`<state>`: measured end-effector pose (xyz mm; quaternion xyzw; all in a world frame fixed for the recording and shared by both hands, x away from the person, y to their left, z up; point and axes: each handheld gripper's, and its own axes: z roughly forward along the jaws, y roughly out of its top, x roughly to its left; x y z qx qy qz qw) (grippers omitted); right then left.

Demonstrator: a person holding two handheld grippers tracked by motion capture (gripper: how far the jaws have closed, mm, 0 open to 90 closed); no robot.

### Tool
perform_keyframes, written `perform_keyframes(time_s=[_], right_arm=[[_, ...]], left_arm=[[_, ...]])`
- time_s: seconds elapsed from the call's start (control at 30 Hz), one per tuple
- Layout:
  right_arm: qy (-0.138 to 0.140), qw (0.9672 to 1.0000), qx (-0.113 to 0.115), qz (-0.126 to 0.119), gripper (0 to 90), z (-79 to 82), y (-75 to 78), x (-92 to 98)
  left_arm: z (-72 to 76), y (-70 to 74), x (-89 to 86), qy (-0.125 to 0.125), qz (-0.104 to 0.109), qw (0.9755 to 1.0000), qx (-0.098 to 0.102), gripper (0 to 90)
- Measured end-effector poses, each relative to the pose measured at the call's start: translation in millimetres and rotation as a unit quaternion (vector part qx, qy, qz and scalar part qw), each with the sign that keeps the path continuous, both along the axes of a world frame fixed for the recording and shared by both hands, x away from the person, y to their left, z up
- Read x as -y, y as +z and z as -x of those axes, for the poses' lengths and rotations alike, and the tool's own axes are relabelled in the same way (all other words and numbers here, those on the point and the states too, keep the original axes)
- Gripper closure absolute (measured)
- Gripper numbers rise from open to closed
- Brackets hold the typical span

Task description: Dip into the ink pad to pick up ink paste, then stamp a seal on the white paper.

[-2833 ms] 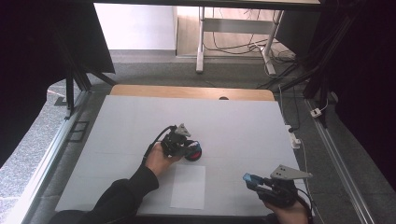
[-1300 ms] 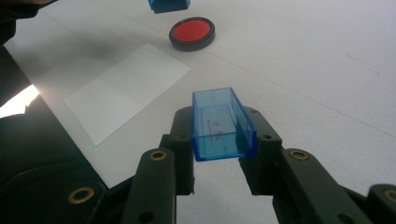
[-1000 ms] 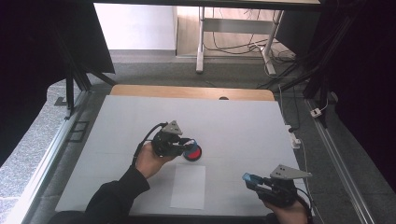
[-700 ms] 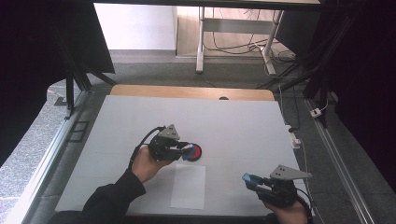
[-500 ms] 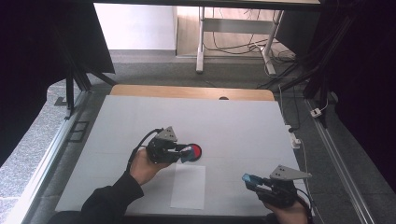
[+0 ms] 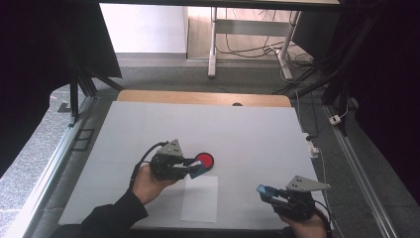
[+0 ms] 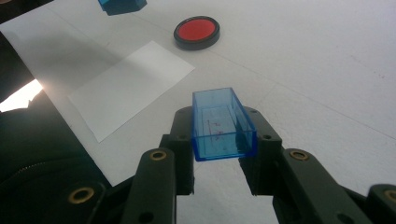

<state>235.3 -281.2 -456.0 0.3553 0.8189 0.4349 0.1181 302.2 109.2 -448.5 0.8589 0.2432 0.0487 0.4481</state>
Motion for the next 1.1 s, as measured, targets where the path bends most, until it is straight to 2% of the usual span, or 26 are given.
perform_keyframes(time_s=[0.1, 0.4, 0.77, 1.1], right_arm=[[0.001, 1.0, -0.001, 0.003, 68.4, -0.1, 0.2, -0.1], [-0.001, 1.0, -0.001, 0.0, 68.5, 0.1, -0.1, 0.2], [-0.003, 1.0, -0.004, -0.004, 68.5, -0.7, -0.2, 0.4], [-0.002, 1.0, -0.008, -0.003, 68.5, -1.4, -0.2, 0.6]], left_arm=[[4.4, 0.4, -1.3, -0.001, 0.007, 1.0, -0.003, 70.3], [12.6, -1.6, 2.5, -0.003, -0.004, 1.0, -0.003, 70.3], [15.4, -6.4, 7.2, 0.002, -0.01, 0.9998, -0.014, 70.3], [14.2, -19.1, 13.9, 0.005, -0.024, 0.9994, -0.023, 70.3]])
